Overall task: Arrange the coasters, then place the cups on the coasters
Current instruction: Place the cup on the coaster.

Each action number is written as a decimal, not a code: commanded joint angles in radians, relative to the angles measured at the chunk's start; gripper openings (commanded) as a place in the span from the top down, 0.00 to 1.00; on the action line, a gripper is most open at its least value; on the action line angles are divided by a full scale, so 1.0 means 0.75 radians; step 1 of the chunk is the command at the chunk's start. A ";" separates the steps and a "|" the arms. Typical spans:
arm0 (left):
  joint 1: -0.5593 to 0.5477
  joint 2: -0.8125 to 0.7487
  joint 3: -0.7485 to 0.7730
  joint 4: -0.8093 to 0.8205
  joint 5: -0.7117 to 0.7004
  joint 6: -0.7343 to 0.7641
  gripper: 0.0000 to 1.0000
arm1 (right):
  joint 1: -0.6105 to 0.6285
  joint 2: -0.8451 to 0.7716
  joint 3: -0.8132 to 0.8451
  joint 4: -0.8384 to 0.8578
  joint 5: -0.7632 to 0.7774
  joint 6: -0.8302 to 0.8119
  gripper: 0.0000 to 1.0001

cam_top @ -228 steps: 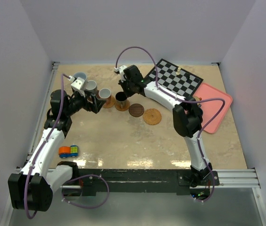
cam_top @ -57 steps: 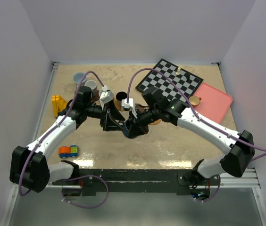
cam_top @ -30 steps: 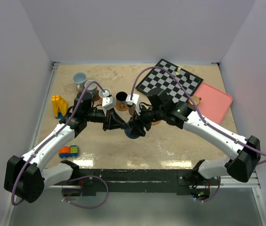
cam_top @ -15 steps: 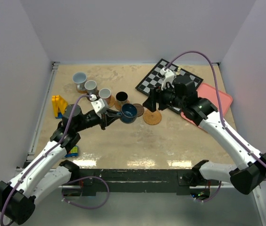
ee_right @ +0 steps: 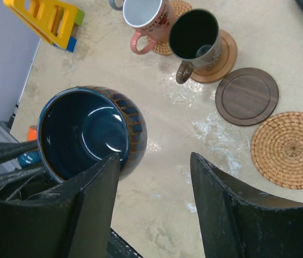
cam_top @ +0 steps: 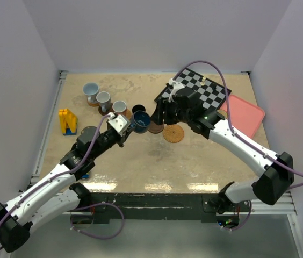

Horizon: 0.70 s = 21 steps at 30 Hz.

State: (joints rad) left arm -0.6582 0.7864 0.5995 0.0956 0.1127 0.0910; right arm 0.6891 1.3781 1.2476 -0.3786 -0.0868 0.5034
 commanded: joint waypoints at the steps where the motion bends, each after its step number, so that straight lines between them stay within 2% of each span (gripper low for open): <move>1: -0.108 -0.016 0.017 0.134 -0.222 0.110 1.00 | 0.024 0.030 0.053 0.134 0.036 0.069 0.41; 5: -0.178 0.001 0.019 0.134 -0.318 0.147 1.00 | 0.028 0.095 0.083 0.159 0.003 0.071 0.42; 14: -0.298 0.021 -0.004 0.183 -0.518 0.216 1.00 | 0.067 0.210 0.083 0.157 -0.007 0.047 0.52; 17: -0.351 0.033 -0.010 0.194 -0.604 0.247 1.00 | 0.067 0.232 0.081 0.194 -0.048 0.053 0.65; 18: -0.400 0.052 -0.010 0.194 -0.663 0.279 1.00 | 0.069 0.251 0.081 0.220 -0.068 0.057 0.80; 21: -0.419 0.070 -0.012 0.192 -0.645 0.273 1.00 | 0.067 0.265 0.089 0.227 -0.052 0.037 1.00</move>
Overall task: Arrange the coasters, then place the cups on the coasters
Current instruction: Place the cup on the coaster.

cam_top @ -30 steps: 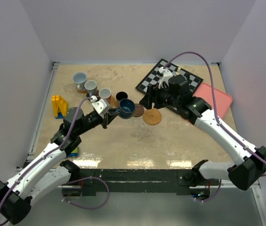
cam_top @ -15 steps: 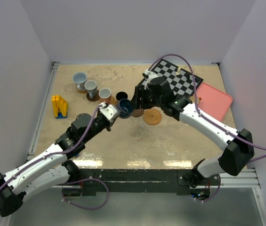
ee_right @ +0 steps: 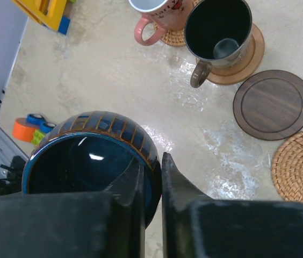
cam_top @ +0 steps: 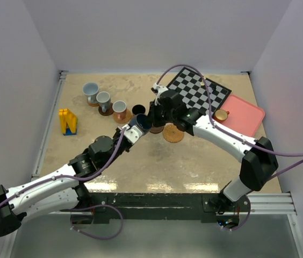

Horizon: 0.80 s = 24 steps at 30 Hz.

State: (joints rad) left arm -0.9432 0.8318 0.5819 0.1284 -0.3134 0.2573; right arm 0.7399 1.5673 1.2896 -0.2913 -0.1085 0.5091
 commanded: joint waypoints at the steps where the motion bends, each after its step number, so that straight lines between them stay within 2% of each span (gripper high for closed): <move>1: -0.039 0.022 0.014 0.142 -0.065 0.052 1.00 | -0.001 0.011 0.033 0.114 -0.017 0.027 1.00; 2: -0.039 0.032 0.026 0.122 -0.057 0.044 1.00 | -0.001 0.007 0.033 0.124 0.020 0.023 1.00; 3: -0.039 0.044 0.042 0.103 -0.042 0.029 0.89 | -0.003 -0.001 0.035 0.133 0.062 0.007 1.00; 5: -0.039 0.059 0.059 0.078 0.000 0.015 0.51 | -0.027 -0.022 0.035 0.167 0.093 -0.042 1.00; 6: -0.039 0.059 0.059 0.076 0.021 0.003 0.37 | -0.052 -0.034 0.039 0.180 0.102 -0.067 1.00; 7: -0.037 0.057 0.061 0.072 0.049 -0.006 0.00 | -0.082 -0.044 0.048 0.190 0.100 -0.094 1.00; 12: -0.011 0.028 0.093 0.005 0.266 -0.057 0.00 | -0.238 -0.053 0.115 0.196 0.118 -0.351 1.00; 14: 0.069 0.016 0.114 -0.014 0.411 -0.106 0.00 | -0.268 -0.030 0.146 0.176 0.128 -0.502 1.00; 17: 0.293 0.026 0.153 -0.030 0.750 -0.185 0.00 | -0.279 0.015 0.160 0.180 0.161 -0.668 1.00; 22: 0.660 0.071 0.212 -0.046 1.019 -0.292 0.00 | -0.283 0.099 0.168 0.192 0.151 -0.928 1.00; 24: 0.799 0.083 0.216 -0.028 1.027 -0.390 0.00 | -0.285 0.144 0.179 0.180 0.106 -1.010 1.00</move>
State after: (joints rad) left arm -0.5083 0.8806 0.6949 0.0814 0.2810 0.1055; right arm 0.5198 1.6249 1.3655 -0.2157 0.0116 -0.0574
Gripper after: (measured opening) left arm 0.997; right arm 0.103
